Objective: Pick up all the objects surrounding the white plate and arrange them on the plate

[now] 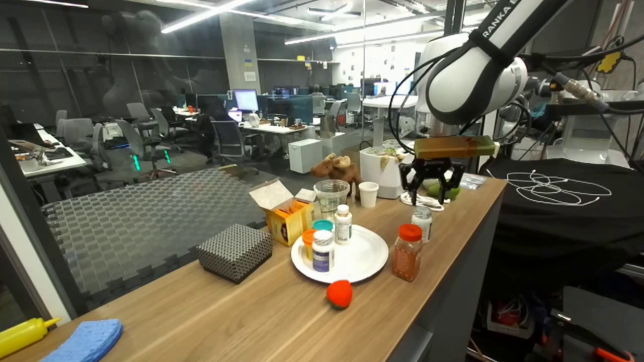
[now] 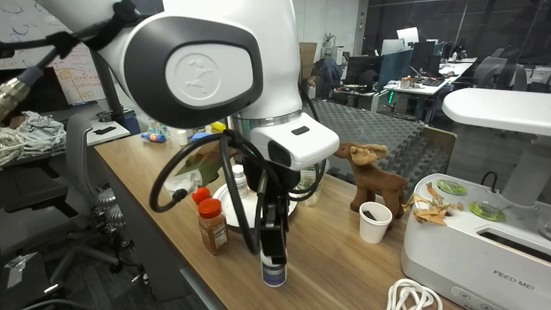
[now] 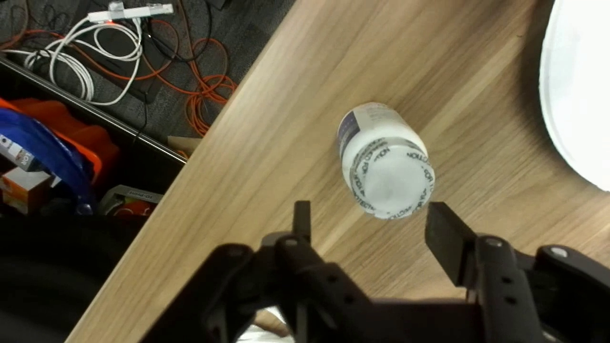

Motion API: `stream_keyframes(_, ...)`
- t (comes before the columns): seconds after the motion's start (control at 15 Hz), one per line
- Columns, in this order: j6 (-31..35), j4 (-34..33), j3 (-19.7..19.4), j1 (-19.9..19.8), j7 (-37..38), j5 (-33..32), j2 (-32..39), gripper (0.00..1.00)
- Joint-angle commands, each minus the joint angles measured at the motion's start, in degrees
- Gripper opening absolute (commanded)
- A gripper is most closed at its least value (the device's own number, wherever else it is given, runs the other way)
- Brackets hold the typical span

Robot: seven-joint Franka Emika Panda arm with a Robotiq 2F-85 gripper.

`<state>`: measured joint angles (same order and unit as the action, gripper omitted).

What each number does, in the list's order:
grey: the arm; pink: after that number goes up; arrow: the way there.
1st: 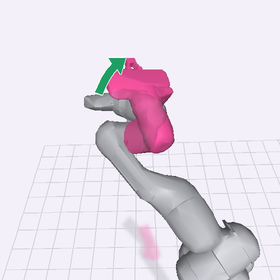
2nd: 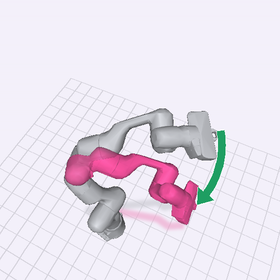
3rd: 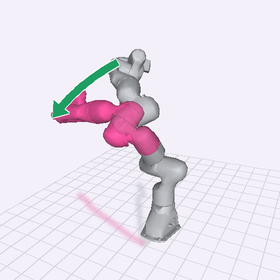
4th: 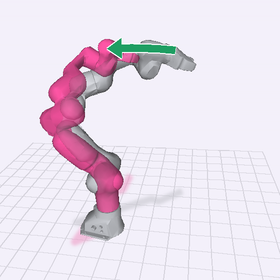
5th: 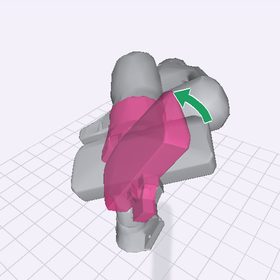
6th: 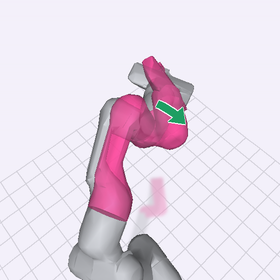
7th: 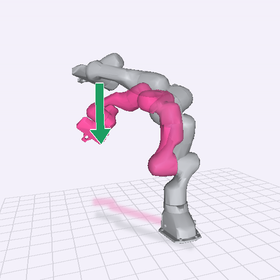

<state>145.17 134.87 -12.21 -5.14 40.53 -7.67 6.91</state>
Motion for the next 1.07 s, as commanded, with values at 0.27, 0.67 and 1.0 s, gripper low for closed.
stream_keyframes(0.27, -2.94, -1.05, 3.22, 0.05, -3.82, 5.96, -0.76, 1.0)
stream_keyframes(0.67, -2.27, -1.58, 2.94, -0.03, -4.37, 7.06, 1.94, 1.0)
stream_keyframes(1.0, -1.55, -2.04, 2.5, 0.15, -3.49, 6.6, 3.09, 0.97)
